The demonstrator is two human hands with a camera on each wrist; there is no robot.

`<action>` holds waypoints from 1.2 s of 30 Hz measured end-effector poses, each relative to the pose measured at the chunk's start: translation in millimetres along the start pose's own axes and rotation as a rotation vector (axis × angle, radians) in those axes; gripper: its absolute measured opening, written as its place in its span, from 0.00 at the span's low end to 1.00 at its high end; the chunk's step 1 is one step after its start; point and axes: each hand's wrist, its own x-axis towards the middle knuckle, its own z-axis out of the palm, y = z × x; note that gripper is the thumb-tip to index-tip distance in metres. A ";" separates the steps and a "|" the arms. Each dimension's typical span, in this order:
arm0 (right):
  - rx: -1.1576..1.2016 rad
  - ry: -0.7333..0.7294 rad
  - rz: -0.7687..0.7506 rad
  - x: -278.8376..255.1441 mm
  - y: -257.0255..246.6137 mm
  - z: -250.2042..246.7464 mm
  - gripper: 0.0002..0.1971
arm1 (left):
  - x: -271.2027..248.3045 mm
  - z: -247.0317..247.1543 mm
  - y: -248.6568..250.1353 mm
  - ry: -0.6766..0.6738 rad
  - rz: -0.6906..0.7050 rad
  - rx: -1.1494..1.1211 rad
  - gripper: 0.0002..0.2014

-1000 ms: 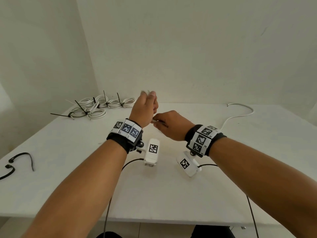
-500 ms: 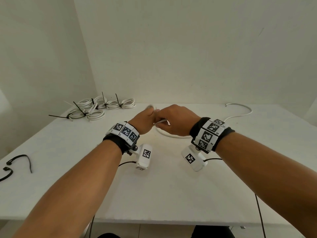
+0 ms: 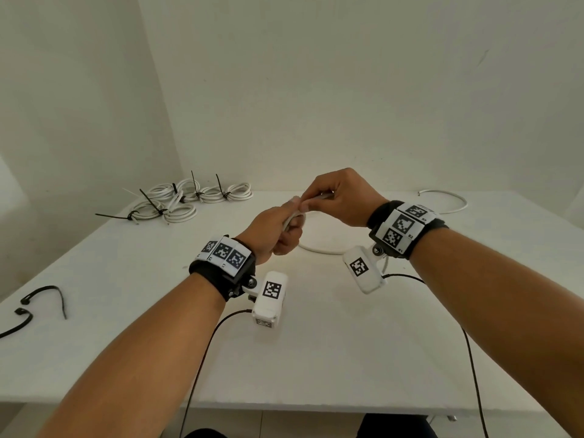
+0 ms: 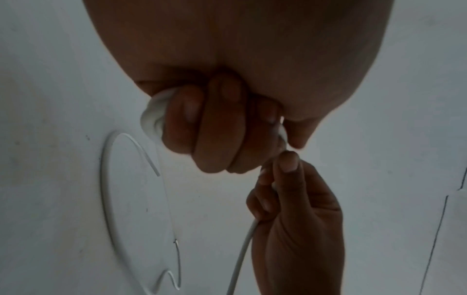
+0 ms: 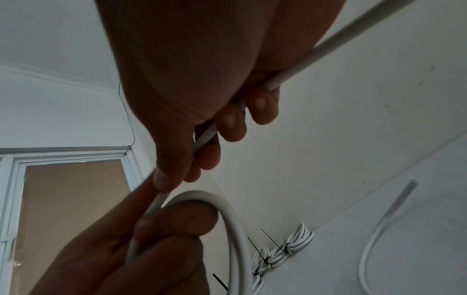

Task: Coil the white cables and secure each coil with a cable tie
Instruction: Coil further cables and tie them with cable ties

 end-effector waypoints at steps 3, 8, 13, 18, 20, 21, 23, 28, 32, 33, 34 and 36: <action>0.042 0.037 0.030 1.9 2.5 -0.1 0.08 | -3.3 -0.6 1.9 -0.013 0.071 -0.010 0.23; 0.045 0.094 0.074 4.4 12.7 -0.5 0.06 | -9.7 -1.6 9.7 -0.053 0.130 -0.263 0.20; 0.076 0.113 0.070 0.8 12.4 16.6 0.16 | -13.5 5.0 32.1 -0.059 0.253 -0.547 0.21; 0.019 -0.016 0.080 -3.7 8.2 33.6 0.14 | -2.5 -2.1 42.2 0.034 0.396 -0.644 0.20; -0.030 -0.079 0.098 -7.4 4.8 41.4 0.13 | 2.7 -3.6 41.2 0.133 0.430 -0.605 0.20; -0.053 -0.104 0.107 -8.9 2.3 44.5 0.13 | 4.6 -3.6 39.4 0.171 0.445 -0.577 0.20; -0.067 -0.133 0.114 -11.0 -2.9 47.6 0.17 | 6.6 -2.8 35.3 0.191 0.457 -0.546 0.19; -0.159 -0.238 0.128 -11.5 -8.4 51.5 0.18 | 16.3 1.4 27.9 0.272 0.471 -0.438 0.16; -0.251 -0.325 0.131 -11.1 -11.5 54.8 0.11 | 26.4 -3.0 12.5 0.423 0.451 -0.030 0.12; -0.275 -0.341 0.136 -11.1 -11.6 54.5 0.12 | 27.5 -3.7 9.1 0.431 0.431 0.041 0.12; -0.297 -0.359 0.141 -11.4 -12.2 54.4 0.13 | 28.5 -4.5 5.6 0.433 0.408 0.103 0.12; -0.339 -0.396 0.156 -13.0 -13.9 54.1 0.14 | 29.6 -5.0 -0.8 0.438 0.372 0.235 0.10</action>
